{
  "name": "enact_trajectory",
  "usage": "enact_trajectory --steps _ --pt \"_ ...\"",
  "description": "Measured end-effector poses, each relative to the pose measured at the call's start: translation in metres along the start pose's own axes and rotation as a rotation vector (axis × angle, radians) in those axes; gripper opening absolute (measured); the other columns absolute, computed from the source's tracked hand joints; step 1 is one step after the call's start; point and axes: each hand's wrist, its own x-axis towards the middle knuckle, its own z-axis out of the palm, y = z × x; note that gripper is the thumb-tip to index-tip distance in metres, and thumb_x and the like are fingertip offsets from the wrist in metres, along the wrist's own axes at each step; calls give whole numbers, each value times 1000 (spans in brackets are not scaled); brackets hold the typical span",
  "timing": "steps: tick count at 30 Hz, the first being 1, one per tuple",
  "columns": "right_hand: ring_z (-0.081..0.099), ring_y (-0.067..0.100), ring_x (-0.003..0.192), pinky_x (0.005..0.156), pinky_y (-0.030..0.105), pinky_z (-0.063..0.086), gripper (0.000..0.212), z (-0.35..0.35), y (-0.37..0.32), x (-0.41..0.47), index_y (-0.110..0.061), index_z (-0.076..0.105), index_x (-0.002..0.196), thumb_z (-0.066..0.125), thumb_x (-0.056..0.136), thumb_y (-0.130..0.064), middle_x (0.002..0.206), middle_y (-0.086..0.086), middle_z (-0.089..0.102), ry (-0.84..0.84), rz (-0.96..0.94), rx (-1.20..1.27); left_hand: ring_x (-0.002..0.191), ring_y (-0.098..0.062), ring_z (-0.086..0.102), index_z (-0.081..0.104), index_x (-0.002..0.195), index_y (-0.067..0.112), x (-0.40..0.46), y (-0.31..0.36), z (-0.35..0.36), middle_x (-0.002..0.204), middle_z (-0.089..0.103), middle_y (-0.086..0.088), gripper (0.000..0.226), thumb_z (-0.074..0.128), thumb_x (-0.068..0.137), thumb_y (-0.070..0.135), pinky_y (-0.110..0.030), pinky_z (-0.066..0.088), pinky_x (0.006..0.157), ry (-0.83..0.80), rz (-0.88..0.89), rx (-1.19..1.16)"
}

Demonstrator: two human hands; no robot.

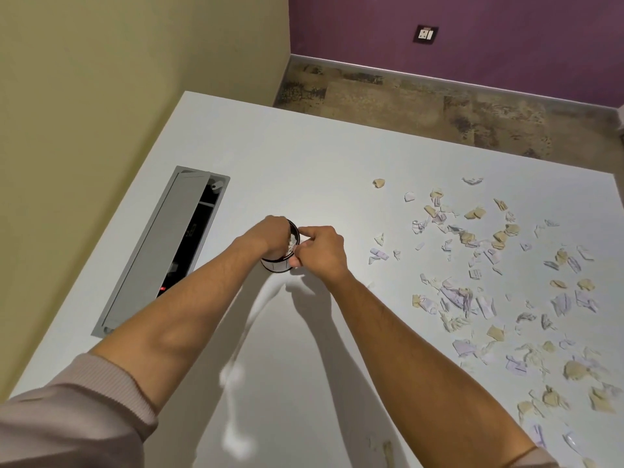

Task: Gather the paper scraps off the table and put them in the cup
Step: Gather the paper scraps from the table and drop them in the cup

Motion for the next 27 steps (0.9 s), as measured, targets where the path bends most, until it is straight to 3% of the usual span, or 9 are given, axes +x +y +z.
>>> enact_trajectory --steps 3,7,11,17,22,27 --pt "73 19 62 38 10 42 48 1 -2 0 -8 62 123 59 77 5 70 10 73 2 17 -17 95 -31 65 68 108 5 -4 -6 -13 108 67 -15 26 54 86 3 -35 54 77 36 -23 -18" --pt "71 15 58 38 13 44 52 0 -4 1 -7 59 127 61 77 7 81 13 74 -8 46 -1 92 -26 64 72 95 11 -7 -11 -28 101 70 -10 21 57 83 3 -32 53 74 13 3 -77" --pt "71 15 61 38 13 44 51 0 -4 2 -7 60 125 60 76 8 79 13 73 -11 60 10 101 -29 63 69 94 11 0 -3 -20 105 69 -8 22 48 88 11 -41 52 92 -204 23 -88" --pt "72 19 63 45 17 52 53 1 -1 6 -10 62 123 61 73 9 79 13 73 -7 93 41 93 -28 64 70 86 18 20 -2 -9 99 67 -9 19 51 85 20 -44 53 91 -353 -23 -3" --pt "73 19 64 65 37 62 51 6 4 11 -14 63 120 59 73 5 73 10 74 6 96 28 87 -25 63 74 82 21 32 -4 -4 95 67 -6 20 54 82 21 -42 52 89 -445 -52 22" --pt "73 19 68 61 31 60 52 7 4 10 -15 63 121 58 72 4 74 9 73 28 71 14 95 -27 62 70 81 24 32 -3 -2 100 63 -5 15 56 84 26 -42 53 90 -433 -58 72"
